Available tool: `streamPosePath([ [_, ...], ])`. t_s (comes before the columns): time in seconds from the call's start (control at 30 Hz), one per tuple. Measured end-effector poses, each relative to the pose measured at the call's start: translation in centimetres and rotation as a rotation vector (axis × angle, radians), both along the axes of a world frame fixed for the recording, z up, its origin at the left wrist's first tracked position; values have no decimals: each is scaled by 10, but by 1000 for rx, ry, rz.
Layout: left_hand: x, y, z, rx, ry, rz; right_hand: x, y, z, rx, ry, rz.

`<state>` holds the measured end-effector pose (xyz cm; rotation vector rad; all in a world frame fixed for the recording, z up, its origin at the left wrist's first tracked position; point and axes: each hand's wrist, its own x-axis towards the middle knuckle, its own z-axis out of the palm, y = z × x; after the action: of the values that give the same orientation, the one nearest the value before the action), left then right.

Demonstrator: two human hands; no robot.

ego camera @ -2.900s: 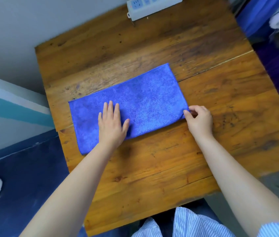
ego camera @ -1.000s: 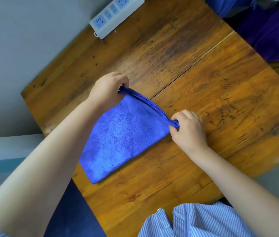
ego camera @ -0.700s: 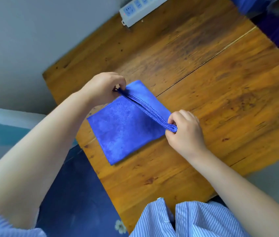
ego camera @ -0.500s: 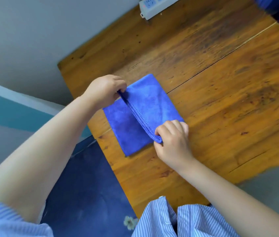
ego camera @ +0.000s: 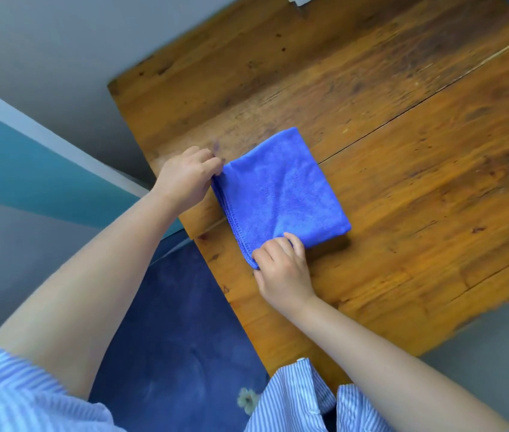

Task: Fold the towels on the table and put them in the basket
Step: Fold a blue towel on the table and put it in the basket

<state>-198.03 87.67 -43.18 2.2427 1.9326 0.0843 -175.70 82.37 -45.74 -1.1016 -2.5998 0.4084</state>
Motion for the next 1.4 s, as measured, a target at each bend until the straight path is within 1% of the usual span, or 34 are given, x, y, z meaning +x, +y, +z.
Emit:
streamPosePath([
  [0.07, 2, -6, -5, -90, -10, 70, 2, -1, -5, -25, -27, 51],
  [0.13, 6, -12, -8, -143, -13, 182, 9, -1, -4, -60, 19, 138],
  [0.2, 11, -21, -12, -69, -45, 247, 25, 3, 1, -78, 138, 197],
  [0.27, 25, -34, -15, 86, -86, 327, 45, 16, 9, -59, 204, 161],
  [0.33, 46, -48, -21, 244, -173, 410, 68, 35, 10, -12, 163, 66],
  [0.37, 61, -55, -22, 281, -225, 438, 76, 45, 10, 9, 108, 33],
  [0.43, 93, -68, -24, 296, -282, 454, 85, 62, 5, 39, -39, 38],
  [0.5, 124, -73, -28, 174, -265, 472, 86, 73, 0, 49, -155, 105],
  [0.6, 154, -73, -30, -64, -185, 564, 86, 82, -9, 55, -205, 224],
  [0.73, 159, -78, -34, -277, -295, 743, 92, 98, -11, 41, -253, 350],
  [0.9, 158, -82, -35, -304, -255, 757, 97, 109, -10, 55, -332, 442],
  [1.03, 159, -81, -33, -331, -243, 765, 98, 109, -7, 26, -399, 488],
  [1.13, 160, -81, -32, -346, -240, 771, 99, 116, 5, 27, -356, 522],
  [1.2, 161, -80, -31, -342, -255, 790, 85, 126, 16, 51, -290, 503],
  [1.27, 162, -79, -30, -329, -270, 809, 58, 136, 22, 68, -282, 450],
  [1.4, 164, -79, -32, -299, -269, 825, -5, 137, 23, -58, -340, 440],
])
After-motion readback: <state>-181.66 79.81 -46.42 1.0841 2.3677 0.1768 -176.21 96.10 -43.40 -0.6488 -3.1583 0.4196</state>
